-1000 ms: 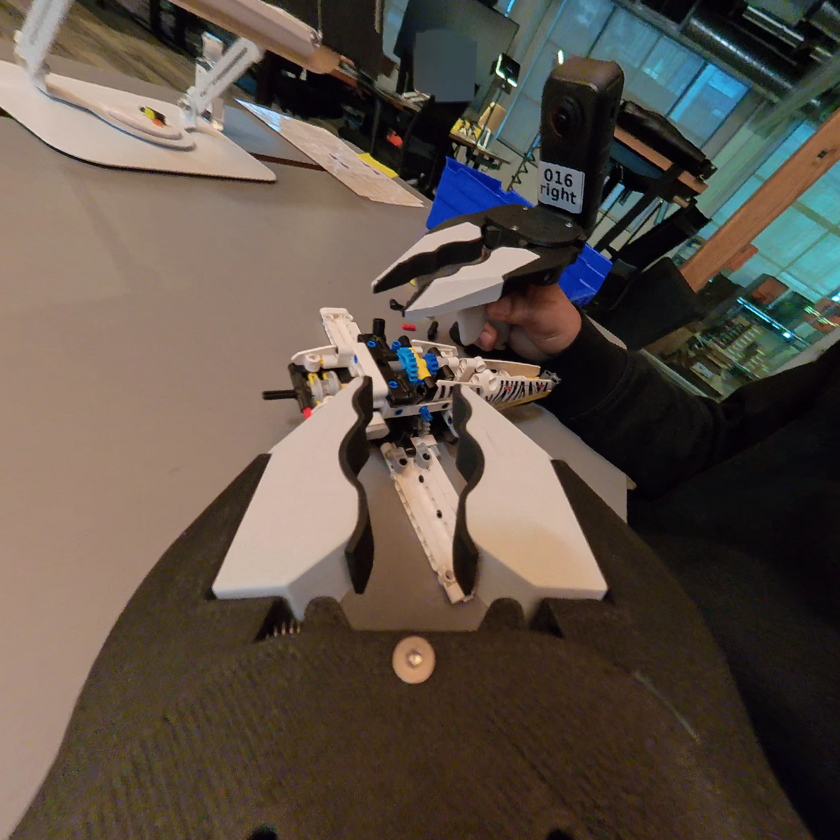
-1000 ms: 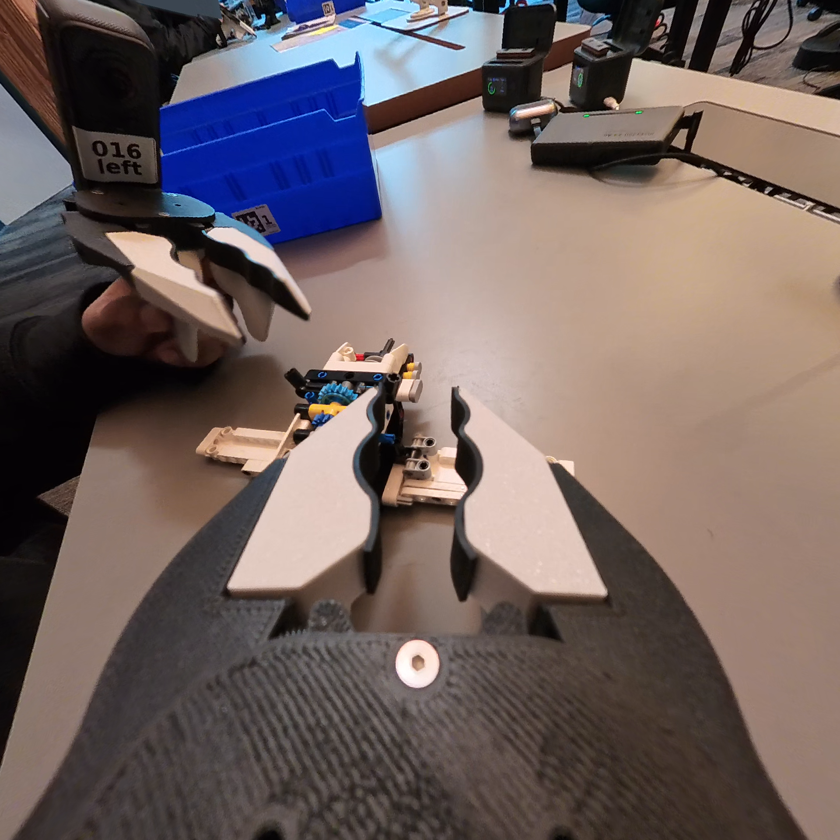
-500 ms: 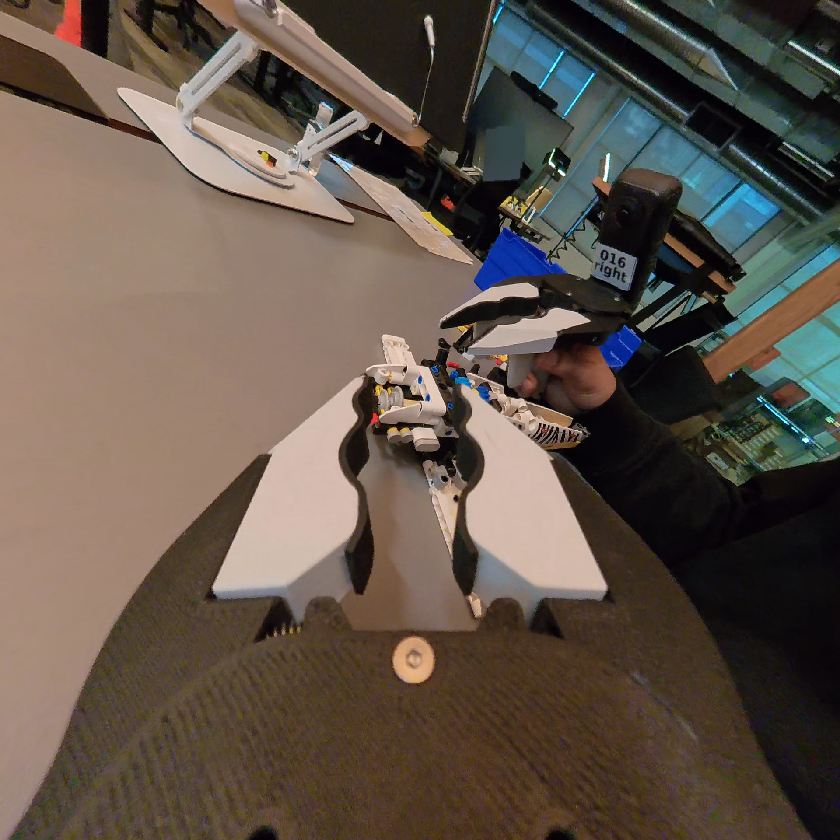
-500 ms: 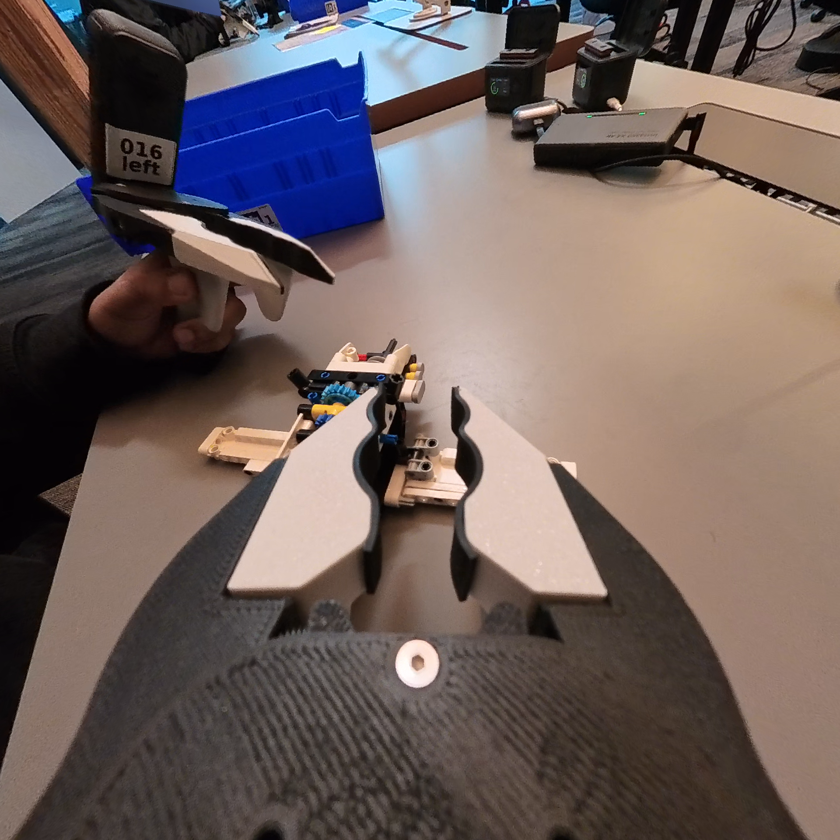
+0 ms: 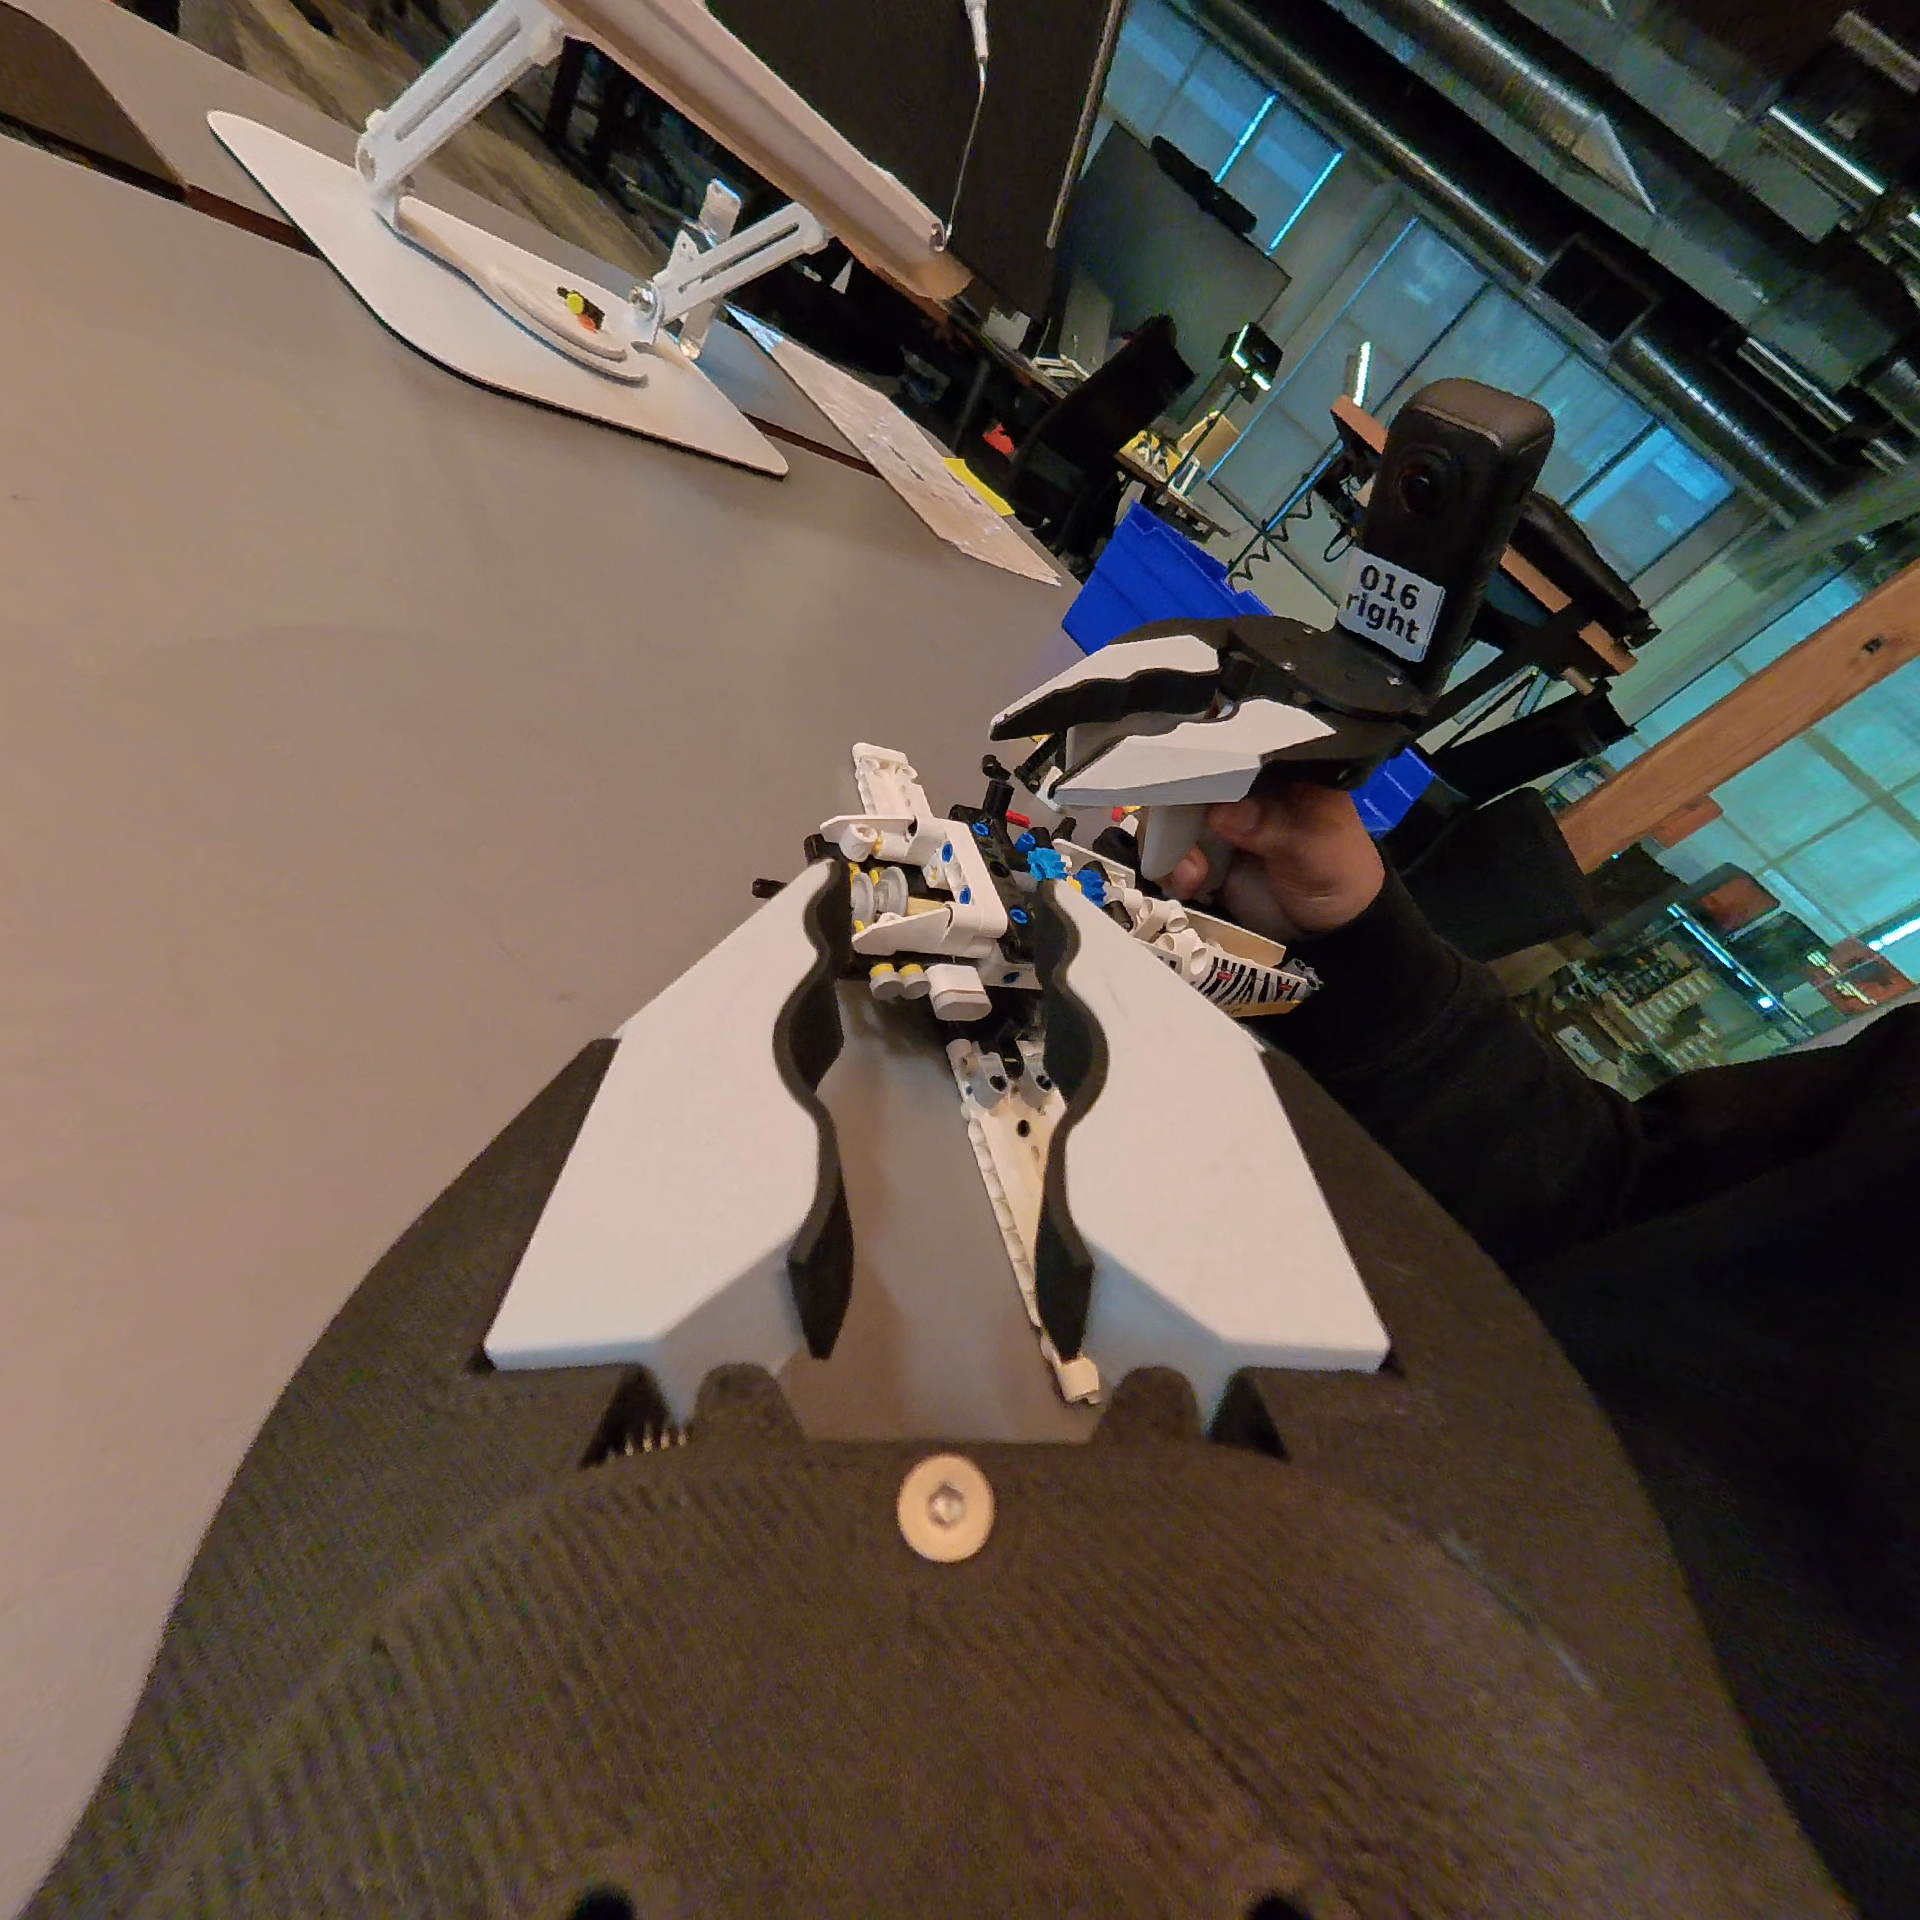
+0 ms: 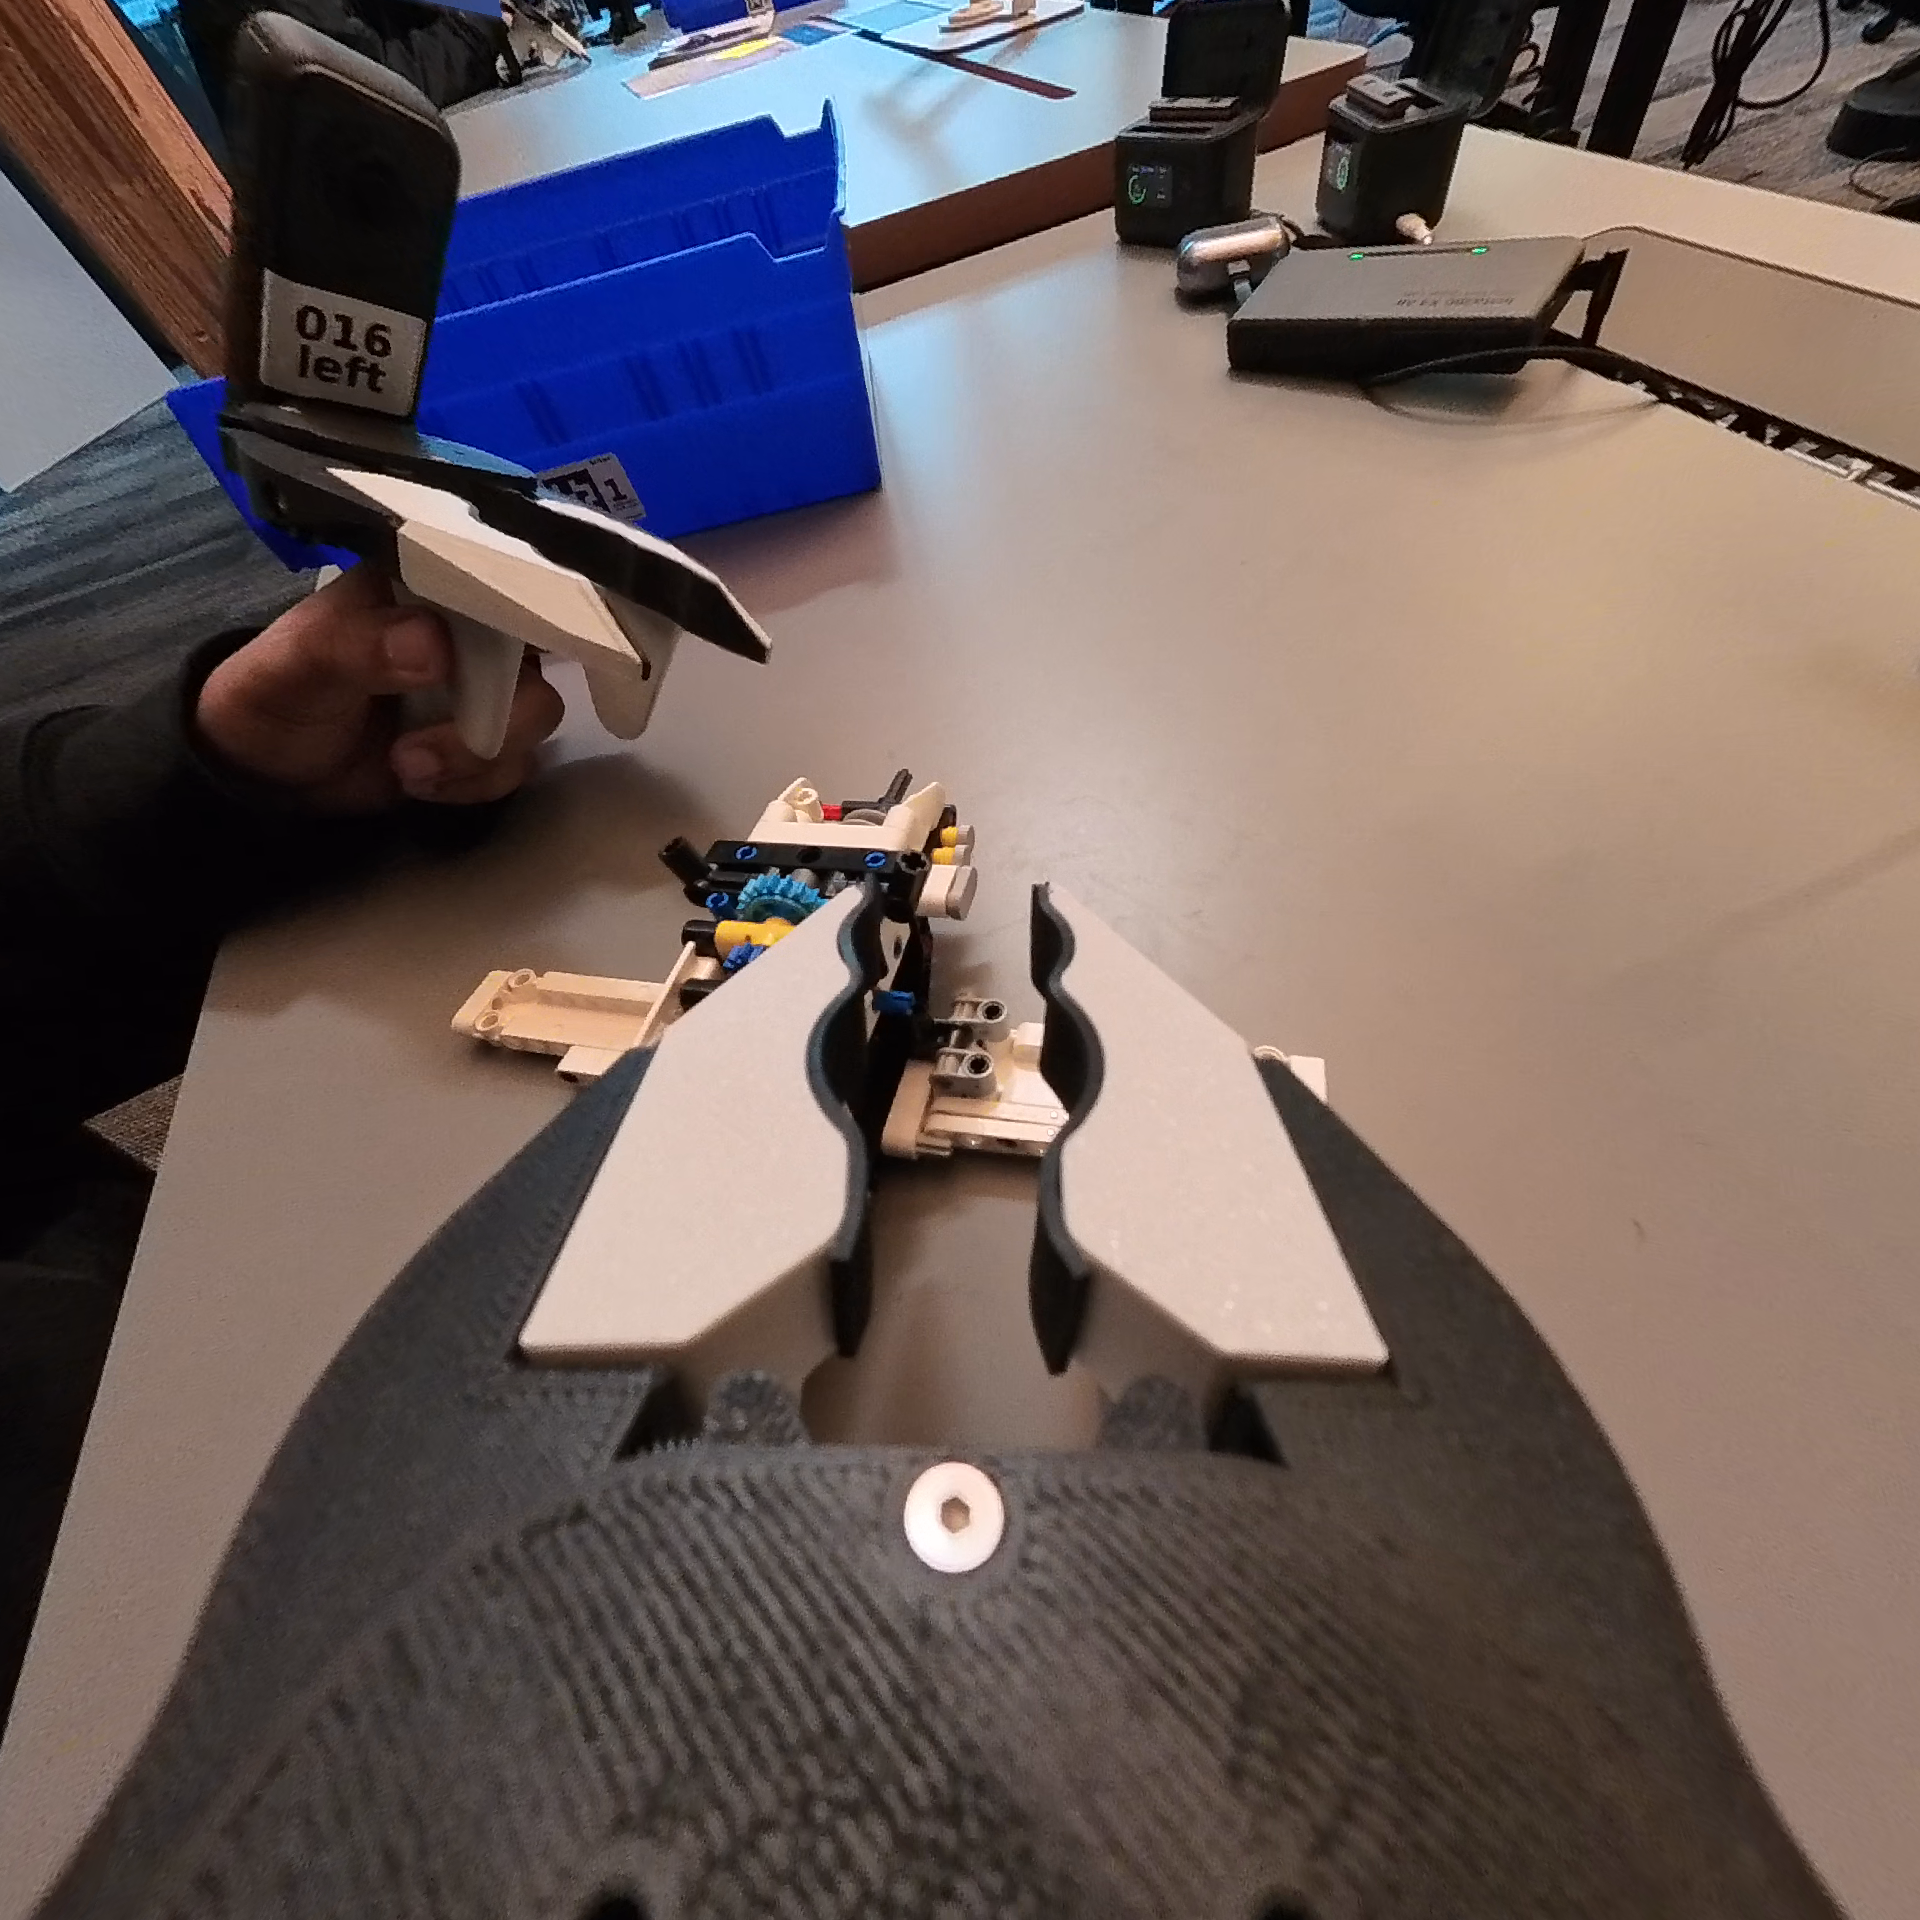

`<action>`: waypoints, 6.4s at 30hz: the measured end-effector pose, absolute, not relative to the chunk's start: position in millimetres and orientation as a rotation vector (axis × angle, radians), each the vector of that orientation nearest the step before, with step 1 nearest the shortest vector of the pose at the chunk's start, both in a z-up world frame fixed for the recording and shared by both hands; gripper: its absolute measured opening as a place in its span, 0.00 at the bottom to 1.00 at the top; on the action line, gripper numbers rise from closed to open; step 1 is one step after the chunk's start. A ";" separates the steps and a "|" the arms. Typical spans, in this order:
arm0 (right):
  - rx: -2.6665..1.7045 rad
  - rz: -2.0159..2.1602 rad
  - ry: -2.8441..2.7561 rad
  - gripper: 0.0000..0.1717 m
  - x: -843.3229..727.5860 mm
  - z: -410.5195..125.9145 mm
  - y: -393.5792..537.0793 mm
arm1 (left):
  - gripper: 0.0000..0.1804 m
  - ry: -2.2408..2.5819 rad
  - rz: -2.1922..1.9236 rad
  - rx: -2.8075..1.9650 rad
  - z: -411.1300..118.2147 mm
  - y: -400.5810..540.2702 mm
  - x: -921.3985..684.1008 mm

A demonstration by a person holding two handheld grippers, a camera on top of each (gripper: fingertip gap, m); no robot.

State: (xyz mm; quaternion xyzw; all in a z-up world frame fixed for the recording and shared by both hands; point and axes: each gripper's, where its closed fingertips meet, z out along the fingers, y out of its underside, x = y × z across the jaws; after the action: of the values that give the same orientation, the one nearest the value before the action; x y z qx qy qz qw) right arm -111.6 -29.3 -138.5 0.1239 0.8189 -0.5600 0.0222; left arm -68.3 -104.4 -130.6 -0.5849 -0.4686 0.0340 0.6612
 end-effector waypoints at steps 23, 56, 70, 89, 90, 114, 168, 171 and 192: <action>0.388 -1.720 2.536 0.15 -112.2 -142.4 -30.4 | 0.18 -1.065 0.028 -1.308 -131.6 -103.1 -67.7; 0.386 -1.633 2.521 0.21 -92.8 -139.2 -31.6 | 0.14 -1.286 0.452 -1.645 -165.7 -67.8 -50.4; 0.425 -1.244 2.830 0.34 -68.1 -167.3 -36.0 | 0.07 -1.339 0.354 -1.645 -175.6 -63.3 -68.5; 0.429 -1.169 2.885 0.27 -70.8 -171.6 -32.5 | 0.07 -1.247 0.459 -1.782 -177.4 -57.3 -60.4; 0.490 -1.169 2.940 0.28 -81.3 -172.3 -27.8 | 0.07 -1.247 0.459 -1.788 -178.0 -57.5 -59.3; 0.242 -1.436 3.439 0.29 -124.3 -134.1 -0.4 | 0.07 -1.058 0.385 -1.521 -135.5 -58.4 -42.8; 1.095 -1.254 3.161 0.06 -93.9 -188.2 188.0 | 0.14 -0.943 0.012 -1.022 -96.8 -81.4 -34.6; 1.098 -1.303 3.186 0.07 -96.9 -180.4 189.5 | 0.14 -0.946 0.011 -1.015 -96.9 -82.3 -35.0; 0.670 -2.001 3.037 0.09 -67.4 -103.4 119.7 | 0.14 -0.957 0.033 -1.068 -102.1 -75.6 -35.6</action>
State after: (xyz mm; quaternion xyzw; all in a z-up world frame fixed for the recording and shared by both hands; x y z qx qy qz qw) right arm -67.4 119.7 -103.4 0.1741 0.7897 -0.5204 -0.2745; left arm -35.6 -75.6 -102.1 -0.4895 -0.4387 0.0152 0.7534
